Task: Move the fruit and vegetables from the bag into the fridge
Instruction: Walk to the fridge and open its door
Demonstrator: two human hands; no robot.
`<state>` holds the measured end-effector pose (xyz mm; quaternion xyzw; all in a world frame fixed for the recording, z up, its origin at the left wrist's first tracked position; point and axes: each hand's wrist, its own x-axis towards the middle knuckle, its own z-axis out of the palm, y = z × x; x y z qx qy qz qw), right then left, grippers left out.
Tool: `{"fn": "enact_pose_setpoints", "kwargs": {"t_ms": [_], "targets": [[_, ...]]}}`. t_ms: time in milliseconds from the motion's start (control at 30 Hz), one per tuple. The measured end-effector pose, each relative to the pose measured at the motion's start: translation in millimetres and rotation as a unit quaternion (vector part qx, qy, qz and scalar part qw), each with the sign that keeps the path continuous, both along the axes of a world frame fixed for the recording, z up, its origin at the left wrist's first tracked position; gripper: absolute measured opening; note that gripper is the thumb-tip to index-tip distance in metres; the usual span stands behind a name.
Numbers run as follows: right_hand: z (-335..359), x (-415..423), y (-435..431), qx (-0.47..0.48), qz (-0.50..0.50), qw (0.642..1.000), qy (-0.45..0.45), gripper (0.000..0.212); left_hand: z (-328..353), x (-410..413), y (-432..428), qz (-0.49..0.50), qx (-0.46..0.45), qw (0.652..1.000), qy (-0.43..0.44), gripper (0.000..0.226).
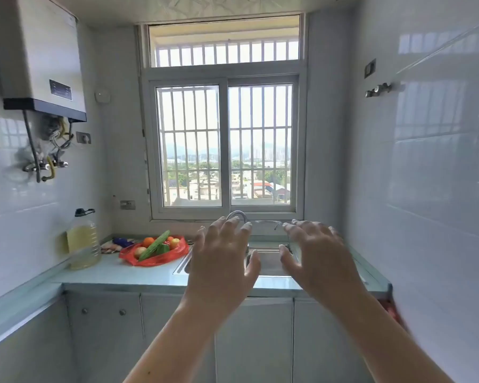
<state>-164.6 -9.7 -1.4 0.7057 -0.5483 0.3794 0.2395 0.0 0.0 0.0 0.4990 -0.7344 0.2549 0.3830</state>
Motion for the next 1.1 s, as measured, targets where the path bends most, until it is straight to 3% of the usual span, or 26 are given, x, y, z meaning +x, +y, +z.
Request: {"fn": "enact_pose_setpoints", "kwargs": {"t_ms": [300,600,900,1100], "targets": [[-40.4,-20.6,15.9,0.007,-0.087,0.996,0.027,0.036,-52.8,-18.8,-18.8,-0.119,0.018,0.992,0.024,0.043],[-79.9,-52.4,1.9,0.042,-0.141,0.989,0.01,0.049,-102.9,-56.5,-52.5,-0.187,0.072,0.979,0.042,0.045],[-106.7,-114.7,-52.3,0.07,-0.199,0.977,-0.021,0.048,-114.5,-131.5,-129.3,-0.259,0.098,0.961,0.015,0.044],[-120.8,-158.5,-46.2,0.092,-0.276,0.956,-0.032,0.048,-122.4,-196.1,-147.6,-0.344,0.125,0.931,0.019,0.043]]}}
